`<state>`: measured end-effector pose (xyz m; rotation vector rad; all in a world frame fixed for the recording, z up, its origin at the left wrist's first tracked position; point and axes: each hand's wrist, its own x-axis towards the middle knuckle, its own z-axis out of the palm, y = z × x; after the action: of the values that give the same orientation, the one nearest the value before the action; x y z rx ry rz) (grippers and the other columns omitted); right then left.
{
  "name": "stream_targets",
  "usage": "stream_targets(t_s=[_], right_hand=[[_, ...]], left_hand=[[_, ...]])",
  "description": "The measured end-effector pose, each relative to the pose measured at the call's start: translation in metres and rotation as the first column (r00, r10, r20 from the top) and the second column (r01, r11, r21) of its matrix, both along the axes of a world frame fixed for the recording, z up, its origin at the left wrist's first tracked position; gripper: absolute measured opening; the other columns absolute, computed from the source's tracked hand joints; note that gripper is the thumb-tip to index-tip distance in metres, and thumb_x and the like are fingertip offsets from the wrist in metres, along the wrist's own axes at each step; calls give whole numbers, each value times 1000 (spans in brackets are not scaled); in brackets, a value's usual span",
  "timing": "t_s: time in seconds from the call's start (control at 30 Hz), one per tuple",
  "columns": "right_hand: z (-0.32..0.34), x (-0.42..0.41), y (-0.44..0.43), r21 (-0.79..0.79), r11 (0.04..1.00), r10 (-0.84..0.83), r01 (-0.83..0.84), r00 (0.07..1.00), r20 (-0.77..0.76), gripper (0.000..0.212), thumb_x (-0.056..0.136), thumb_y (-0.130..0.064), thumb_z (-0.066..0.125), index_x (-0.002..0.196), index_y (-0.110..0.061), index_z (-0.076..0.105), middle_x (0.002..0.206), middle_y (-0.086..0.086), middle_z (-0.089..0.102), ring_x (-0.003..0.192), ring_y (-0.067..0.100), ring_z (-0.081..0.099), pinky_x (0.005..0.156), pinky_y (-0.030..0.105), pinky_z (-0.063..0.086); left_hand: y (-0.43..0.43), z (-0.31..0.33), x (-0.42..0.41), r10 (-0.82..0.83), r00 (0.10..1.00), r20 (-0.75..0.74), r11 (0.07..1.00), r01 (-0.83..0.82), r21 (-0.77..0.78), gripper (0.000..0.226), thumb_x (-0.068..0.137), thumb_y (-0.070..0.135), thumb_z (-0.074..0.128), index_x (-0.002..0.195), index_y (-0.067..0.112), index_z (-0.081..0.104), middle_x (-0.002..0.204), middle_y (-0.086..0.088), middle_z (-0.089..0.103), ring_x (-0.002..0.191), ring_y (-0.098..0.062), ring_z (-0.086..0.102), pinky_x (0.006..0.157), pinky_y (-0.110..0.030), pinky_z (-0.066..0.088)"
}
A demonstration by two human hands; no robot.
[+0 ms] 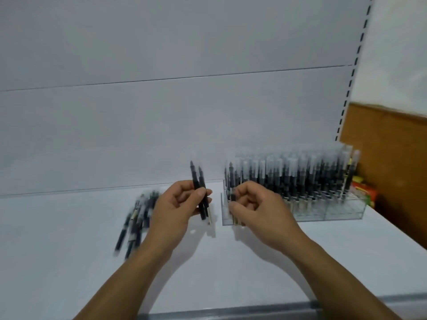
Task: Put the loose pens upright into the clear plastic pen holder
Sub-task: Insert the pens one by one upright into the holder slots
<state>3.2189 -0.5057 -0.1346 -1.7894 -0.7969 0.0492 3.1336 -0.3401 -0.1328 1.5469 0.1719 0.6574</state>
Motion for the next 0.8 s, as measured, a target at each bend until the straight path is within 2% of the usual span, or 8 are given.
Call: stream_targets(t_s=[0.13, 0.23, 0.3, 0.4, 0.5, 0.6, 0.7, 0.8], right_hand=[[-10, 12, -45, 13, 995, -97, 97, 995, 4, 17, 84, -23, 70, 77, -36, 61, 67, -15, 61, 58, 2, 51, 59, 22, 48], [-11, 22, -75, 16, 984, -177, 176, 983, 45, 17, 85, -23, 71, 75, -34, 63, 65, -18, 60, 56, 0, 50, 54, 12, 41], [-10, 30, -92, 29, 971, -240, 239, 969, 62, 13, 86, -22, 71, 78, -31, 65, 66, -17, 62, 57, -2, 51, 53, 11, 41], [-4, 43, -113, 75, 941, -335, 330, 940, 65, 15, 87, -19, 71, 85, -33, 65, 71, -12, 63, 64, 2, 56, 60, 19, 48], [4, 57, -129, 119, 902, -424, 415, 903, 70, 25, 88, -18, 71, 89, -38, 56, 79, -7, 64, 74, 11, 61, 66, 26, 52], [12, 71, -140, 134, 870, -488, 475, 868, 92, 9, 90, -22, 68, 94, -26, 62, 81, -2, 67, 75, 18, 64, 63, 30, 51], [14, 82, -142, 112, 864, -502, 491, 857, 115, 12, 92, -28, 65, 95, -17, 67, 85, 2, 69, 80, 25, 65, 71, 41, 53], [14, 89, -140, 90, 864, -504, 496, 850, 155, 12, 92, -29, 65, 93, -17, 69, 79, -2, 65, 74, 17, 59, 68, 36, 49]], left_hand=[[-44, -11, 22, -113, 993, 34, 993, 113, 18, 27, 79, 29, 68, 99, 11, 66, 90, -3, 76, 84, -13, 72, 68, -16, 53], [-72, -18, 38, -172, 985, 29, 985, 172, 12, 40, 71, 40, 70, 102, 14, 65, 93, -6, 75, 89, -17, 72, 76, -22, 56], [-88, -20, 48, -213, 976, 31, 977, 214, 1, 42, 70, 42, 70, 102, 15, 66, 93, -8, 75, 90, -19, 72, 77, -24, 57], [-112, -21, 62, -251, 967, 50, 965, 254, -58, 36, 72, 37, 70, 100, 16, 65, 94, -10, 75, 90, -20, 72, 76, -24, 57], [-133, -23, 75, -265, 962, 63, 955, 271, -120, 34, 71, 35, 70, 99, 17, 64, 98, -16, 73, 92, -22, 71, 80, -28, 58], [-148, -28, 80, -288, 955, 69, 942, 296, -157, 34, 70, 33, 71, 99, 13, 66, 96, -18, 71, 87, -20, 69, 80, -26, 57], [-150, -35, 80, -297, 951, 83, 934, 307, -180, 31, 69, 32, 73, 95, 15, 69, 90, -15, 71, 85, -23, 68, 79, -25, 56], [-146, -40, 82, -301, 950, 77, 937, 310, -159, 31, 69, 36, 75, 93, 18, 71, 90, -12, 72, 88, -27, 69, 81, -29, 56]])
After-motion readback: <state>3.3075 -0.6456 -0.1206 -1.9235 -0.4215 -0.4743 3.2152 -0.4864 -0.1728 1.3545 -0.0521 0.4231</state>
